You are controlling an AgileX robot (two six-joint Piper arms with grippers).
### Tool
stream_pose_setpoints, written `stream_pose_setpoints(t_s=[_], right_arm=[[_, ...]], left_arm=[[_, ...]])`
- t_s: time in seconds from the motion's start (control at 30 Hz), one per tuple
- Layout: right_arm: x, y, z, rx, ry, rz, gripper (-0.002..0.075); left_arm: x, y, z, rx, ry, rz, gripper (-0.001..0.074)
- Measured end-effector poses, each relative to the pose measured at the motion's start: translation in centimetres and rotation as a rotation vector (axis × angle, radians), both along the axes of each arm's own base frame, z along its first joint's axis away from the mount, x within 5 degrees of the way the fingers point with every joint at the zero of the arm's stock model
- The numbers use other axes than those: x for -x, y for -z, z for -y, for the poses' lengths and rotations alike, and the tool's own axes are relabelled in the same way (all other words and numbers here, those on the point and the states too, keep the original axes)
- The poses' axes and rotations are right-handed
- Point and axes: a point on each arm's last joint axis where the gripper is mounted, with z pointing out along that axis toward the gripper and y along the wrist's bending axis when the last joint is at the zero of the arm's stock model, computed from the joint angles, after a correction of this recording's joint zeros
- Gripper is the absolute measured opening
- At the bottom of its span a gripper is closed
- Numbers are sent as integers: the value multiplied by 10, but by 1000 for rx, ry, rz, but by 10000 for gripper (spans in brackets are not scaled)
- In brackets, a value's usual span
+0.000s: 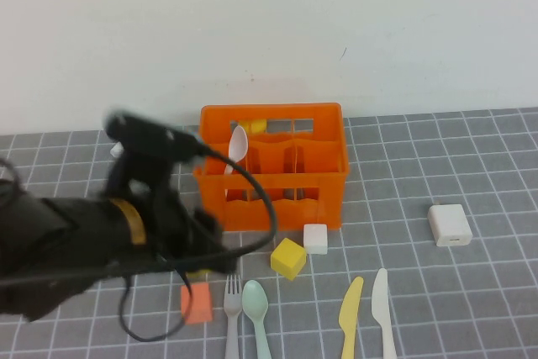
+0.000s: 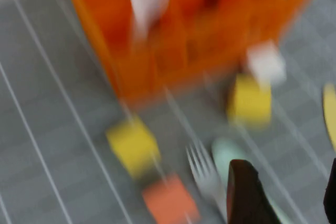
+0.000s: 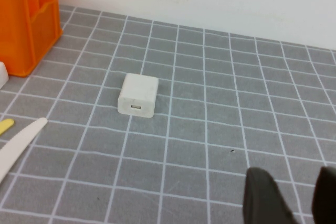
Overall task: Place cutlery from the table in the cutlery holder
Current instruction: Pick up the spoon
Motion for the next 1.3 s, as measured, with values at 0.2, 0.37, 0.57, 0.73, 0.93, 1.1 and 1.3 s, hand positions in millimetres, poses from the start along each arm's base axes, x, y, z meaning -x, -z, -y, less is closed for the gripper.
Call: stream_pose_setpoints(t_s=[0.2, 0.37, 0.57, 0.73, 0.93, 1.1, 1.3], right_arm=[[0, 0, 0, 0, 0, 0, 216], [0, 0, 0, 0, 0, 0, 216], [0, 0, 0, 0, 0, 0, 216], [0, 0, 0, 0, 0, 0, 216], [0, 0, 0, 0, 0, 0, 216], [0, 0, 0, 0, 0, 0, 216], [0, 0, 0, 0, 0, 0, 216]], left_arm=[[0, 35, 18, -27, -88, -407, 295], [-14, 63, 38, -9, -134, -597, 293], [-30, 97, 52, -37, -165, -685, 293], [-39, 122, 59, -50, -206, -718, 293], [-55, 138, 69, -38, -255, -733, 293], [-62, 151, 74, -36, -288, -752, 293], [-64, 160, 75, -43, -318, -775, 293]])
